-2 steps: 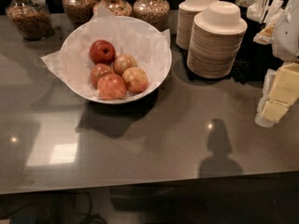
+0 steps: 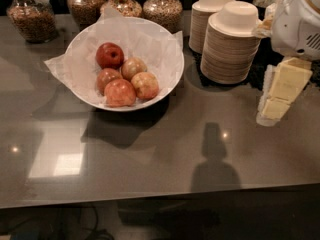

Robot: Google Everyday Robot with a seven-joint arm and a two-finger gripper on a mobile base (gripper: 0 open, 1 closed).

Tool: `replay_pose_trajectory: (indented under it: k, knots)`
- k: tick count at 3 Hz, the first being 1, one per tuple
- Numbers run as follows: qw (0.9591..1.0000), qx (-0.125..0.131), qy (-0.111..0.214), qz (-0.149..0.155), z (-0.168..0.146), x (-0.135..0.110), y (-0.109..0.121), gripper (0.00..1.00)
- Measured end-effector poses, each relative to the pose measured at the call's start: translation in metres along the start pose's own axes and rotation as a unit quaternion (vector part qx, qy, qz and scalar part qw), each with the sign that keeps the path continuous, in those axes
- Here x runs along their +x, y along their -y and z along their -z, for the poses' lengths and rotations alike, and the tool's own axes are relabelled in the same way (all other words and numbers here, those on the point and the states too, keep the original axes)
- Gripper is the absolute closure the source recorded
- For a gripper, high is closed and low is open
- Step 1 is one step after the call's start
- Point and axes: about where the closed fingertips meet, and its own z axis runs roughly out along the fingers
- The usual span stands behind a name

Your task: Pick apple from white bowl

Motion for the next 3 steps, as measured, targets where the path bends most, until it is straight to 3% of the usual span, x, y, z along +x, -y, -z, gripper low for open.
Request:
replay_pose_trajectory:
  k: [1,2,3]
  knots:
    - [0.9988,0.004,0.014,0.046,-0.001,-0.036,0.010,0.00]
    - [0.9986,0.011,0.016,0.049,-0.002,-0.040,0.013,0.00]
    - [0.9955,0.028,0.055,0.073,-0.001,-0.071,0.025,0.00]
